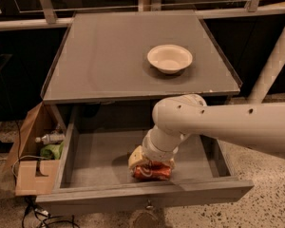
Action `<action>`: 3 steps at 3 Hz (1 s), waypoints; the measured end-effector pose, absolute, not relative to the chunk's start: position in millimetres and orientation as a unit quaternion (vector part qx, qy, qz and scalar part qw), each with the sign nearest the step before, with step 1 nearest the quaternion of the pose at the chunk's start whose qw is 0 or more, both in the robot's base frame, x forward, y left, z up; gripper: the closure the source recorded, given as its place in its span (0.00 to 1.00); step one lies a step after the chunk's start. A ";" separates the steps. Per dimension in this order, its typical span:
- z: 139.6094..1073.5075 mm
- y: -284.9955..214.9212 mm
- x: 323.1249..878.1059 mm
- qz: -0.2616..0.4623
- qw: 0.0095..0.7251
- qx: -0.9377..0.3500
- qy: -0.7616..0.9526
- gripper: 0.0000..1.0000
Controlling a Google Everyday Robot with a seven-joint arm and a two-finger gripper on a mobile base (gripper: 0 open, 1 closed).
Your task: Place coke can into top drawer
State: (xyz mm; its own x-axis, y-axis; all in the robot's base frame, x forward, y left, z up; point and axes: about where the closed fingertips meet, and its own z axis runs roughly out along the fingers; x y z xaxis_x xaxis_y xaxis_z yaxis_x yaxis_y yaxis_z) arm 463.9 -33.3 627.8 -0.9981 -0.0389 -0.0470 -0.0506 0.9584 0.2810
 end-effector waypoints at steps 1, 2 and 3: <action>627.1 -33.0 462.4 0.139 0.019 -0.023 0.990 1.00; 627.1 -33.0 462.4 0.139 0.019 -0.023 0.990 0.81; 627.1 -33.0 462.4 0.139 0.019 -0.023 0.990 0.58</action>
Offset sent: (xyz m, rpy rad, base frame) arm -0.0015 0.0003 -0.0007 -0.0069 0.0029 0.0014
